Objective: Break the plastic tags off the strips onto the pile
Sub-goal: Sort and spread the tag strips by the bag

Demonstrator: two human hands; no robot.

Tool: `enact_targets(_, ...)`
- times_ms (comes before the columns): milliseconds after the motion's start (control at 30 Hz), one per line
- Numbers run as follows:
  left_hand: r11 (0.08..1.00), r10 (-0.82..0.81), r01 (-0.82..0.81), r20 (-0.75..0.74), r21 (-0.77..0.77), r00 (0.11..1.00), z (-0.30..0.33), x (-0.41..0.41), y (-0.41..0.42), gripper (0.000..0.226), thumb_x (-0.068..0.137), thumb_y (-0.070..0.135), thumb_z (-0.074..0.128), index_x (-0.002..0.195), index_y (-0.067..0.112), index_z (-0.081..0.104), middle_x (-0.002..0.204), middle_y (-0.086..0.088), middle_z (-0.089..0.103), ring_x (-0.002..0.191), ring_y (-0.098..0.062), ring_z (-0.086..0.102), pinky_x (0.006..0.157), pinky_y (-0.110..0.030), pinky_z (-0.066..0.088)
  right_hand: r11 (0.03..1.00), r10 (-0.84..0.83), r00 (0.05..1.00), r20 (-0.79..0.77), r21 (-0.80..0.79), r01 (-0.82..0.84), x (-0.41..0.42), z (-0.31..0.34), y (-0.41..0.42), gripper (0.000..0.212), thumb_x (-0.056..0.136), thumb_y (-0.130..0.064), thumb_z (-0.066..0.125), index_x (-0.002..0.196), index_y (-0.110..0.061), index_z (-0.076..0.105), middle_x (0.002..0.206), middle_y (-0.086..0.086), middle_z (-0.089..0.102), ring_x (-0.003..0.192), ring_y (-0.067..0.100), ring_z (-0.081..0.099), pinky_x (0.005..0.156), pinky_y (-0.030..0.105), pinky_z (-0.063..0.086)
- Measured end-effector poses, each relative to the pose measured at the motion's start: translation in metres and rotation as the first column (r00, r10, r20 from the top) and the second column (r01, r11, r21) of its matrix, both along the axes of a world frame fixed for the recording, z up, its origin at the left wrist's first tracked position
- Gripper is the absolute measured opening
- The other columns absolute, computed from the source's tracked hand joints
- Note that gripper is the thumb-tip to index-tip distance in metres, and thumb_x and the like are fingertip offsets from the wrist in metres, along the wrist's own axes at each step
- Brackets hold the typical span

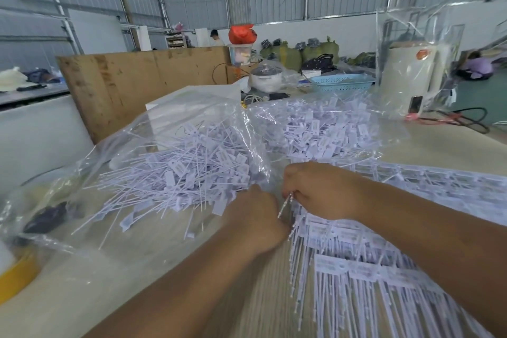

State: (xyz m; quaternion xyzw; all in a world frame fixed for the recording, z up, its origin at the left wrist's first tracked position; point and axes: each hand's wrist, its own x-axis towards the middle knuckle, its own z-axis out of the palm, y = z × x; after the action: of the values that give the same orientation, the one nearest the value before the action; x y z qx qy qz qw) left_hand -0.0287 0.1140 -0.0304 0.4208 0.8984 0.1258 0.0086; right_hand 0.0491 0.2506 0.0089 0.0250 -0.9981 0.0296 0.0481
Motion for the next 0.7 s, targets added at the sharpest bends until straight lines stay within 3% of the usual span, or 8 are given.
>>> enact_targets(100,1.0,0.001,-0.002,0.071,0.013,0.997,0.009,0.0,0.001,0.014,0.085,0.028,0.06,0.075,0.019,0.054,0.113,-0.011,0.055,0.1,-0.028,0.059,0.08,-0.035,0.051,1.0,-0.004,1.0,0.013,0.01,0.004,0.001,0.0,0.001,0.035,0.094,-0.001,0.045,0.117,-0.014,0.068,0.11,0.005,0.056,0.102,0.017,0.053,0.088,0.03,0.041)
enact_targets(200,0.98,-0.021,0.011,0.044,0.198,0.999,0.02,0.0,-0.014,0.018,0.083,0.023,0.059,0.069,0.023,0.048,0.093,-0.002,0.053,0.088,-0.023,0.057,0.072,-0.032,0.048,1.0,-0.021,1.0,0.016,0.001,0.021,0.002,0.0,0.004,0.035,0.094,-0.003,0.045,0.118,-0.017,0.067,0.113,0.003,0.055,0.105,0.018,0.053,0.09,0.031,0.043)
enact_targets(333,0.842,-0.018,-0.043,0.107,0.538,0.994,0.043,-0.005,-0.049,0.016,0.086,0.025,0.06,0.073,0.018,0.055,0.067,0.0,0.062,0.055,-0.007,0.054,0.049,-0.021,0.037,1.0,-0.021,0.999,0.05,-0.005,0.022,0.0,-0.001,0.003,0.044,0.093,0.0,0.042,0.126,-0.019,0.064,0.118,0.002,0.056,0.111,0.017,0.051,0.094,0.028,0.04)
enact_targets(433,0.747,-0.041,-0.093,0.185,0.658,0.982,0.06,-0.018,-0.078,0.011,0.087,0.024,0.062,0.077,0.021,0.058,0.07,-0.001,0.067,0.058,-0.013,0.061,0.056,-0.024,0.045,0.999,-0.013,1.0,0.028,-0.03,0.014,-0.003,-0.002,-0.002,0.044,0.092,0.0,0.042,0.128,-0.016,0.061,0.116,0.002,0.056,0.112,0.018,0.048,0.087,0.02,0.035)
enact_targets(500,0.789,0.025,-0.121,0.166,0.602,0.986,0.065,-0.032,-0.092,0.011,0.086,0.026,0.061,0.076,0.023,0.058,0.07,0.002,0.067,0.06,-0.019,0.062,0.06,-0.034,0.049,0.999,-0.022,1.0,-0.002,-0.04,0.022,-0.004,0.0,-0.005,0.041,0.095,-0.006,0.043,0.13,-0.019,0.058,0.118,0.0,0.053,0.114,0.017,0.045,0.092,0.024,0.036)
enact_targets(600,0.93,0.159,-0.172,0.066,0.324,0.985,0.055,-0.054,-0.099,0.016,0.089,0.03,0.055,0.076,0.022,0.058,0.079,0.002,0.067,0.069,-0.017,0.061,0.067,-0.036,0.05,0.998,-0.046,0.998,-0.033,-0.048,0.044,-0.003,0.004,-0.009,0.038,0.096,-0.014,0.046,0.13,-0.023,0.058,0.123,-0.004,0.052,0.118,0.015,0.042,0.101,0.032,0.038)
enact_targets(700,0.963,0.257,-0.267,-0.211,-0.02,0.943,0.032,-0.065,-0.102,0.018,0.098,0.035,0.043,0.108,0.031,0.057,0.11,0.003,0.059,0.097,-0.019,0.058,0.077,-0.031,0.047,0.998,-0.066,0.994,-0.082,-0.017,0.065,0.002,0.009,-0.014,0.035,0.094,-0.015,0.047,0.127,-0.023,0.059,0.123,-0.005,0.054,0.119,0.014,0.044,0.101,0.034,0.04)
